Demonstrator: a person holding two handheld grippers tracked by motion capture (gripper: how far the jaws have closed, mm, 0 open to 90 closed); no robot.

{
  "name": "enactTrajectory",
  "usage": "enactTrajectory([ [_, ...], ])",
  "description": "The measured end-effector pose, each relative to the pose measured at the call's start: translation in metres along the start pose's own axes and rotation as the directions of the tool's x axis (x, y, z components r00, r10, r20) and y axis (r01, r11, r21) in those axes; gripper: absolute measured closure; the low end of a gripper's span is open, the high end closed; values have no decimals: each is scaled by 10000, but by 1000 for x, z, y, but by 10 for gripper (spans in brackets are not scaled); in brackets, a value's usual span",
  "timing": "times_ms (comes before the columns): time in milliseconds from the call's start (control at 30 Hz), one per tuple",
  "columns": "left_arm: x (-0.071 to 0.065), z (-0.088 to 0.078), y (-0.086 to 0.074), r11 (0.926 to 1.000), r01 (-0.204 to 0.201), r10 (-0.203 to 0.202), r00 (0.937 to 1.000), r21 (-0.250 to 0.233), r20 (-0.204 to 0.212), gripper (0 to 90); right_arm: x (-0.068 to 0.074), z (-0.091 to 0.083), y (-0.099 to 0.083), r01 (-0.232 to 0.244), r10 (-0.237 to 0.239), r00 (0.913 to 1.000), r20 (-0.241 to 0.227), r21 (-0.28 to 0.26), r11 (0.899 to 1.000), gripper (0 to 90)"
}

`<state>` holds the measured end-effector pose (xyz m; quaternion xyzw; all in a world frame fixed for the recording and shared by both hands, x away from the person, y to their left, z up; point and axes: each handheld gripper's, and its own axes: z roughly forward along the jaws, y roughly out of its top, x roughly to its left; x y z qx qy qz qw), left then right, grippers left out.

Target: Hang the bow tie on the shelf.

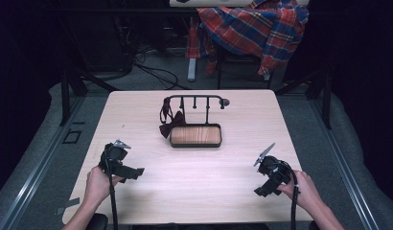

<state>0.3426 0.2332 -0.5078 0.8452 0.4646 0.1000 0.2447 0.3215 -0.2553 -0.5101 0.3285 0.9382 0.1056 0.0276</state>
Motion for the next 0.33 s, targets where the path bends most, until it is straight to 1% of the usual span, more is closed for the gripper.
enactTrajectory([
  [33,0,0,-1,10000,5,-5,10000,14,7,0,0,3,-2,-172,170,9998,-138,-166,9997,152],
  [67,0,0,-2,10000,19,-19,10000,67,-17,0,-1,3,-2,-75,75,9999,-73,-9,10000,151],
  [133,1,2,-3,9999,-23,25,9999,168,-108,0,-1,3,-3,-89,89,10000,-36,65,9999,151],
  [200,1,4,-2,9995,-11,14,10000,321,-91,0,-2,2,-4,-74,74,9999,71,33,10000,151],
  [333,0,5,-1,9991,-84,92,9998,419,-188,0,-2,1,-4,-50,51,10000,72,-96,9999,152],
])
